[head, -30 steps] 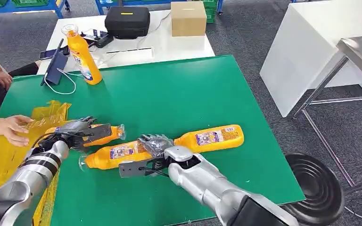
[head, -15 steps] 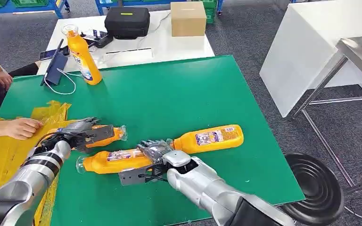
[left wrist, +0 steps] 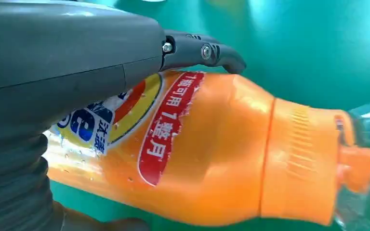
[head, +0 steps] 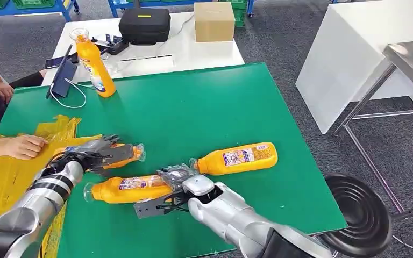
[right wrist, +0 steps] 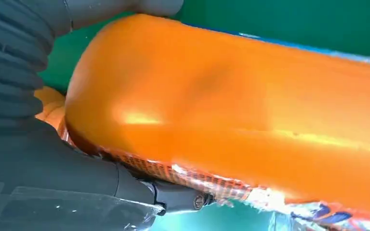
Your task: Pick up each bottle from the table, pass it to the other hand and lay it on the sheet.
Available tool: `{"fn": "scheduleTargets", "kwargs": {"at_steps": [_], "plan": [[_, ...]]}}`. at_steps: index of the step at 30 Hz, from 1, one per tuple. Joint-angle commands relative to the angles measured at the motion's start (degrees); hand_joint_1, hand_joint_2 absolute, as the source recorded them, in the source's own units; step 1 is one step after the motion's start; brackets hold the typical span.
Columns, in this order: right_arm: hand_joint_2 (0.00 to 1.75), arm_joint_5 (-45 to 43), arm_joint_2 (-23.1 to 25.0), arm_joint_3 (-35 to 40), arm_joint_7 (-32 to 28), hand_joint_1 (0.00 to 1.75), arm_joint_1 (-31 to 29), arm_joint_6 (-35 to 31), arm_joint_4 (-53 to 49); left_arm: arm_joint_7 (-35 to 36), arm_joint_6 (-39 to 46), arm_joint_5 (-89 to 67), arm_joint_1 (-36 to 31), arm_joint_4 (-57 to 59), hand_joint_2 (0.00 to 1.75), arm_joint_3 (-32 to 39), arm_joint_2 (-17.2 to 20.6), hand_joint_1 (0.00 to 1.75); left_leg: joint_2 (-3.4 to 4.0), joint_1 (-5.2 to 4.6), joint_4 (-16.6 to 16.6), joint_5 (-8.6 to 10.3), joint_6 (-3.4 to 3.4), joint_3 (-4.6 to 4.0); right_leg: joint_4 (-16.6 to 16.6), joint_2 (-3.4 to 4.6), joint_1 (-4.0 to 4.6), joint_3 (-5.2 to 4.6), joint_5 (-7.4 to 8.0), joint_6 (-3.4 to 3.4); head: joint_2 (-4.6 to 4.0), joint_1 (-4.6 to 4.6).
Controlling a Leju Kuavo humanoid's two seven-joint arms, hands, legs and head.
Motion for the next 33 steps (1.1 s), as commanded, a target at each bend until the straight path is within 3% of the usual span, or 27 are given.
{"fn": "scheduleTargets", "kwargs": {"at_steps": [1, 27, 31, 33], "plan": [[1.75, -2.4, -0.7, 0.0, 0.8, 1.75, 1.0, -1.2, 4.5, 0.1, -1.1, 2.6, 2.3, -3.8, 1.75, -5.7, 1.2, 0.00, -0.20, 0.05, 0.0, 0.06, -0.02, -0.03, -0.1, 0.00, 0.04, 0.03, 0.06, 0.01, 0.00, 0.00], [1.75, -4.3, -0.7, -2.1, 1.1, 1.75, 0.3, -3.4, 4.6, 0.3, 0.1, 5.6, 2.9, -4.0, 1.75, -7.0, 1.5, 0.00, -0.19, 0.04, 0.0, 0.03, -0.01, -0.01, -0.1, -0.01, 0.03, 0.06, 0.02, 0.01, 0.00, 0.00], [1.75, -4.5, -0.7, -3.2, 1.0, 1.75, 0.2, -4.2, 5.1, -1.6, 2.5, 11.2, 4.3, -7.1, 1.75, -3.2, 0.1, 0.00, -0.17, 0.02, 0.0, 0.03, -0.01, 0.00, 0.0, -0.01, 0.02, 0.06, 0.02, 0.01, 0.00, 0.00], [1.75, -4.0, -0.7, -4.2, 0.8, 1.75, 0.4, -4.6, 5.3, -2.3, 9.4, 16.4, 6.4, -12.3, 1.75, 1.8, -2.0, 0.00, -0.24, 0.03, 0.0, 0.05, -0.01, -0.04, -0.1, -0.04, 0.03, 0.05, 0.04, 0.02, 0.00, 0.00]]}}
